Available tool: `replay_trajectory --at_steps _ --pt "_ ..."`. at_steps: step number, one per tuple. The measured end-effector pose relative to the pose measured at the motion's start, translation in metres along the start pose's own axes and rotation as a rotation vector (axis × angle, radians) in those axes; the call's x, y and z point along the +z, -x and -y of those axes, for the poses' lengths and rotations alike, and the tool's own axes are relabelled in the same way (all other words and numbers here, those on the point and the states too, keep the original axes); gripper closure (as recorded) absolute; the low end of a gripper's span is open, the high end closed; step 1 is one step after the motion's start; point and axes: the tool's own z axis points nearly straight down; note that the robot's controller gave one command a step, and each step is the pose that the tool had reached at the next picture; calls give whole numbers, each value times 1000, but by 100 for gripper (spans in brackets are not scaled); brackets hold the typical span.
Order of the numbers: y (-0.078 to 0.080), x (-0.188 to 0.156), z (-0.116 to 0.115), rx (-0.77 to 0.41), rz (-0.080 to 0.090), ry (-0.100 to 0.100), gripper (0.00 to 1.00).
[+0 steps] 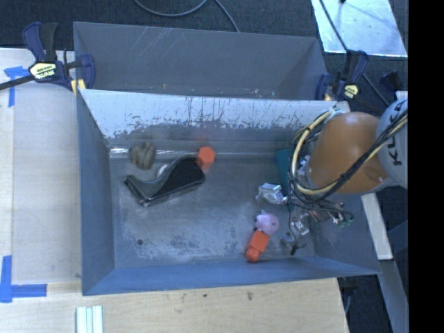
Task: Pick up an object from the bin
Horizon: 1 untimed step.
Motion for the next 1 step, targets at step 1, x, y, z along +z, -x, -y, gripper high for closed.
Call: replay_trajectory --at_steps 1 --pt "-2 0 -11 117 2 -2 0"
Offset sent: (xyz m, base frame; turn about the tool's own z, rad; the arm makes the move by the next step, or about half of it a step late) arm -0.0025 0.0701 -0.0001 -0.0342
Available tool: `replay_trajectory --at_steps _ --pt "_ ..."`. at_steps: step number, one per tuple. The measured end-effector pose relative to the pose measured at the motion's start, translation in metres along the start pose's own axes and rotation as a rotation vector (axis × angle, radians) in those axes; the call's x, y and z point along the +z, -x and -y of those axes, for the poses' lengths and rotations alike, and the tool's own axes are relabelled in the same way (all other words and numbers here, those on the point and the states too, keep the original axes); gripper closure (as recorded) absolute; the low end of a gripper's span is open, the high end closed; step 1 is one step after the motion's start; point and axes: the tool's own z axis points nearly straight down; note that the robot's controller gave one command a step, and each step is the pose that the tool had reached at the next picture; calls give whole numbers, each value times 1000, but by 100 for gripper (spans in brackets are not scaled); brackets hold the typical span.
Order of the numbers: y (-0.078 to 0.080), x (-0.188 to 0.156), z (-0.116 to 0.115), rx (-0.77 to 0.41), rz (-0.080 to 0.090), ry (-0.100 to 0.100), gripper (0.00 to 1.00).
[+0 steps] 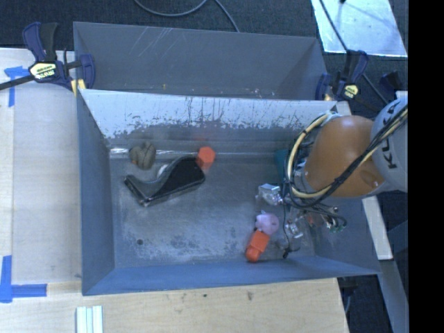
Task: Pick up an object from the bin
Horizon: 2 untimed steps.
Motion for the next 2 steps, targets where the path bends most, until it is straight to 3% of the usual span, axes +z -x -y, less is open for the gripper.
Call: replay_trajectory --at_steps 1,2 --pt "-1 0 -8 76 -3 1 0" --pt "2 0 -19 85 -2 0 100"
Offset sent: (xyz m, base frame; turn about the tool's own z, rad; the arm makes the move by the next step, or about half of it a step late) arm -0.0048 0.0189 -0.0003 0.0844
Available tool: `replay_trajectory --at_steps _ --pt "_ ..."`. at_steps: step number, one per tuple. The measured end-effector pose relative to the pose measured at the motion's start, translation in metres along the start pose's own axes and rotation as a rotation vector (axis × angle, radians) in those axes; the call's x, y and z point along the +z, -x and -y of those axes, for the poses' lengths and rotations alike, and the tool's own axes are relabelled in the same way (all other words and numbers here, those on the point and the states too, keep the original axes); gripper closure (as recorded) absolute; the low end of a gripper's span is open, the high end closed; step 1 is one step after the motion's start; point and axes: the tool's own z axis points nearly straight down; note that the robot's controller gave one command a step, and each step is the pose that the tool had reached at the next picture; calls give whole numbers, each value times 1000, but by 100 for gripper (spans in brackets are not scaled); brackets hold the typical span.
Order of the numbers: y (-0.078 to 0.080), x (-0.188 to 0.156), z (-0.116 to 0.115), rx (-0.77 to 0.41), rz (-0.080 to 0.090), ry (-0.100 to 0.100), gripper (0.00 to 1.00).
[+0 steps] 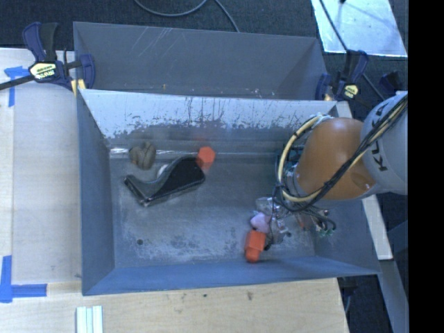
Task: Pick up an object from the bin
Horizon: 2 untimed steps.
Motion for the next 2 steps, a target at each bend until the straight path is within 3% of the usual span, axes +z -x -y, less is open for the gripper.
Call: replay_trajectory --at_steps 1,2 --pt "0 0 0 0 0 0 100" --pt "2 -99 9 -63 3 -1 100"
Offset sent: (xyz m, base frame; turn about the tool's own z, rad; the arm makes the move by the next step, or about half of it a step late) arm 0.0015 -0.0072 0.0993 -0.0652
